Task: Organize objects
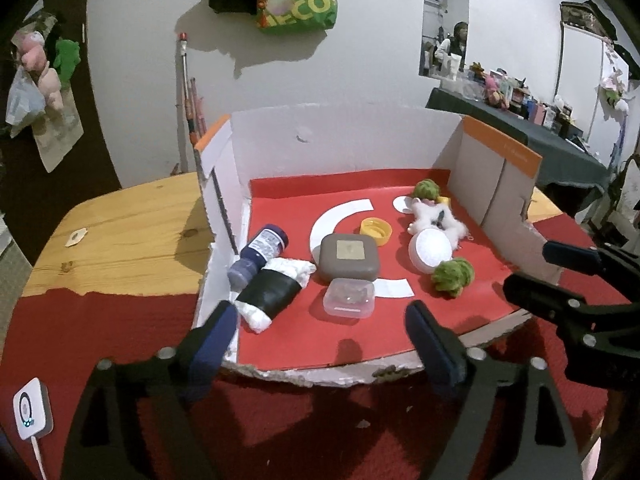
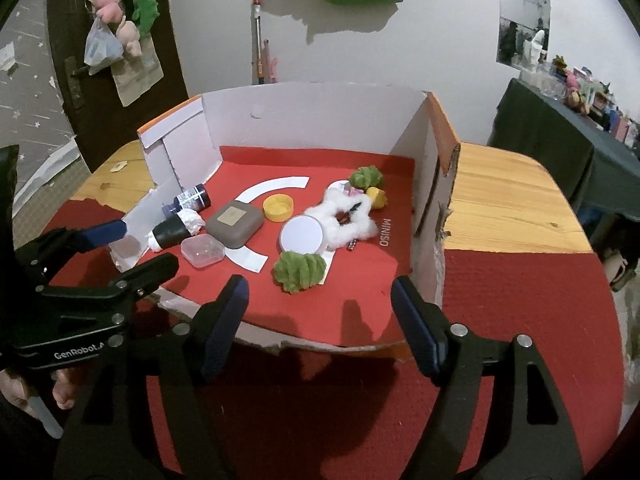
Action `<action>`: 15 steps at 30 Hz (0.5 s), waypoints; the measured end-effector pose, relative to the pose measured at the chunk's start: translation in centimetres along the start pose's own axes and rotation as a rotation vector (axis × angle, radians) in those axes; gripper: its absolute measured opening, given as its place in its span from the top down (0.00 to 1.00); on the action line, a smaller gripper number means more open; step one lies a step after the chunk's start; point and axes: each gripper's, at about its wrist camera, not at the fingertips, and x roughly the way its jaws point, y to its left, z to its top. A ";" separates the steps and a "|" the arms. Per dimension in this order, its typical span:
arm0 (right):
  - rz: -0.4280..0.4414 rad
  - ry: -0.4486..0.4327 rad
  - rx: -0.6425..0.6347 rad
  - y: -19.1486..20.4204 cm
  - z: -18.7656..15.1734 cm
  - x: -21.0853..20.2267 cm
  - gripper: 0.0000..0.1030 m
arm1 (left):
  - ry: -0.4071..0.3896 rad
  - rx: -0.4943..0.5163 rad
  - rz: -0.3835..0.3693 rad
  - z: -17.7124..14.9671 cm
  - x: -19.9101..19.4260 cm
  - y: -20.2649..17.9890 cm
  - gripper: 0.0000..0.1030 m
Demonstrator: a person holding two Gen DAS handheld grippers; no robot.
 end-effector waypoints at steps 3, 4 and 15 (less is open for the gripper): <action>-0.010 -0.011 0.007 0.0 -0.3 -0.4 0.26 | -0.016 -0.014 0.012 -0.3 -0.5 0.1 0.07; -0.017 -0.017 0.009 0.0 -0.3 -0.5 0.26 | -0.017 -0.018 0.011 -0.4 -0.5 0.2 0.07; -0.065 -0.043 0.011 0.3 -1.0 -0.3 0.21 | -0.030 -0.035 0.044 -1.0 -0.8 0.5 0.00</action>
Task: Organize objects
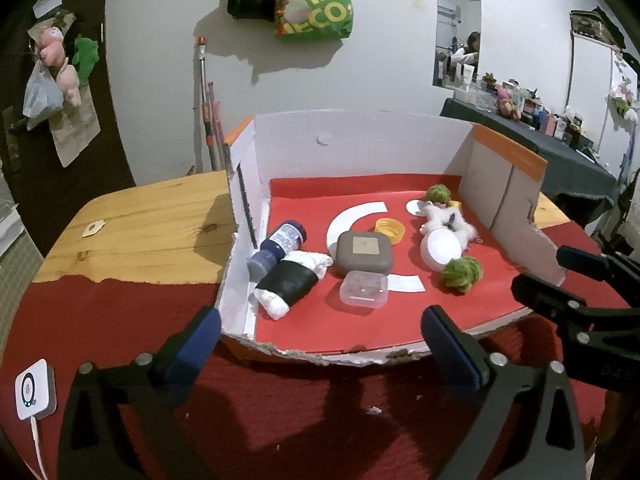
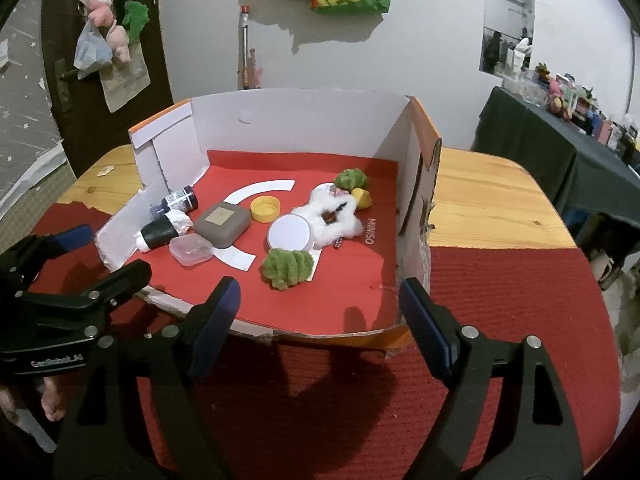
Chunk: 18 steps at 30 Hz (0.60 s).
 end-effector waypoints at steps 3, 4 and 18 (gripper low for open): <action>-0.009 -0.008 -0.001 0.1 -0.2 0.2 0.21 | 0.006 -0.007 0.015 -0.2 0.4 0.2 0.00; -0.012 -0.008 -0.004 0.1 -0.2 0.2 0.21 | 0.010 -0.009 0.016 -0.3 0.5 0.3 0.00; -0.019 -0.012 -0.014 0.4 -0.5 0.6 0.20 | 0.041 -0.037 0.018 -0.9 1.6 1.0 0.00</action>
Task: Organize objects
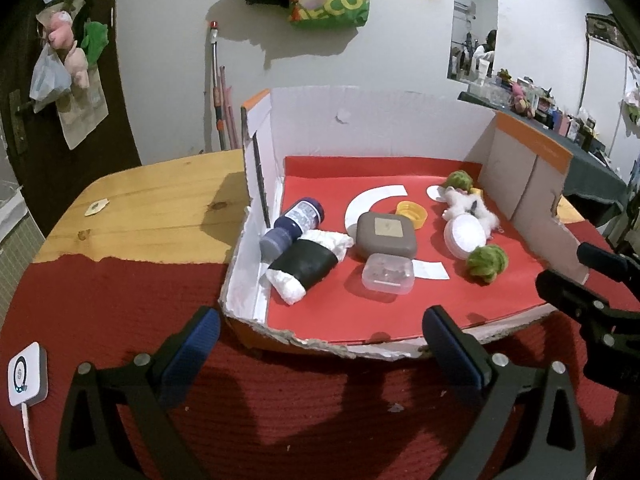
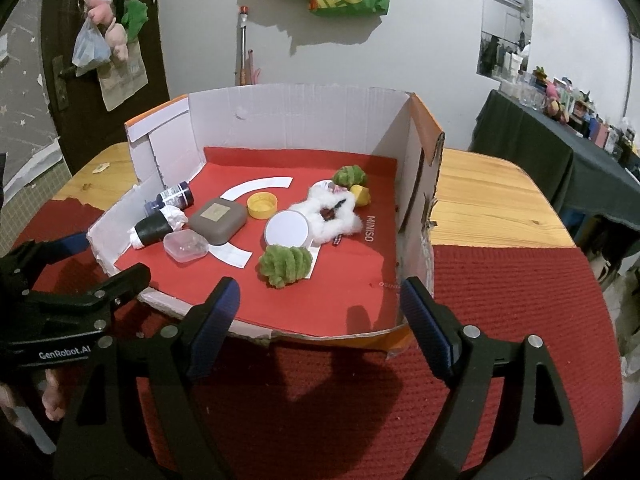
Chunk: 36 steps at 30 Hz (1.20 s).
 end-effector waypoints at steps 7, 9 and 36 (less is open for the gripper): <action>-0.002 0.001 -0.002 0.0 0.0 0.0 0.20 | -0.001 -0.001 0.001 -0.1 -0.1 0.1 0.00; -0.003 0.001 -0.004 0.0 0.0 0.0 0.20 | -0.003 -0.001 0.002 -0.1 -0.2 0.2 0.00; 0.036 -0.021 -0.014 1.3 -1.7 -4.3 0.10 | 0.009 0.000 -0.046 -2.9 -4.3 -0.3 0.00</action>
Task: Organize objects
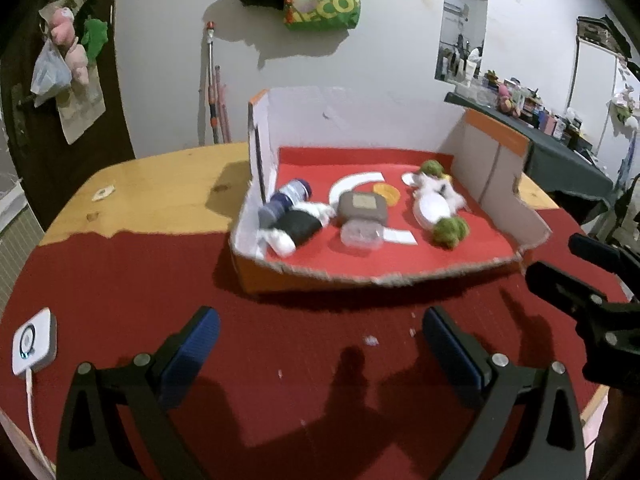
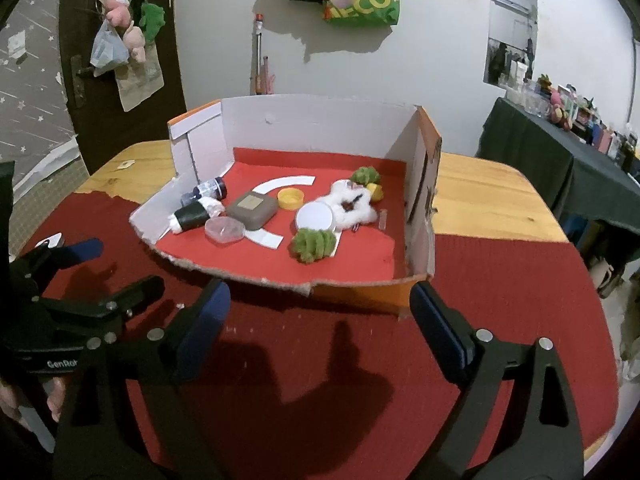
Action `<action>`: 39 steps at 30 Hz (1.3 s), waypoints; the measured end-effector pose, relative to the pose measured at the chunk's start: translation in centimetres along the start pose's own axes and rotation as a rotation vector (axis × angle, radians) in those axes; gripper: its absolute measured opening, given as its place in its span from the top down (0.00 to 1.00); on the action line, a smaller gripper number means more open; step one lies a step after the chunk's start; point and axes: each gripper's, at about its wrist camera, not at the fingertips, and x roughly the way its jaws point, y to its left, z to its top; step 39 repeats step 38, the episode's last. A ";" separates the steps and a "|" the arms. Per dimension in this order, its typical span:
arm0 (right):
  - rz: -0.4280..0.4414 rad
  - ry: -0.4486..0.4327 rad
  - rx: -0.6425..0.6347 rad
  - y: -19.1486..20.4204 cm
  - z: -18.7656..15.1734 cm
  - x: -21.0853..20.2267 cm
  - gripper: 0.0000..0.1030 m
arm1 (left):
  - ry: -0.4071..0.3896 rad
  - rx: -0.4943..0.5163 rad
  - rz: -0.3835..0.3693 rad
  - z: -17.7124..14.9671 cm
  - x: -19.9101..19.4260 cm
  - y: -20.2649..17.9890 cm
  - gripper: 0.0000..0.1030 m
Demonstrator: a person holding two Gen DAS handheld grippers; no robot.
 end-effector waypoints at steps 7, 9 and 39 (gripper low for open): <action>0.005 0.028 0.024 0.0 -2.0 -0.3 0.05 | 0.049 0.008 -0.008 -2.1 -0.1 -0.4 0.00; 0.007 0.037 0.030 0.0 -2.5 -0.1 0.05 | 0.058 0.001 -0.005 -2.6 0.0 -0.3 0.00; -0.020 0.120 0.053 -0.4 -6.1 3.0 0.01 | 0.090 -0.025 0.029 -4.4 1.5 0.4 0.00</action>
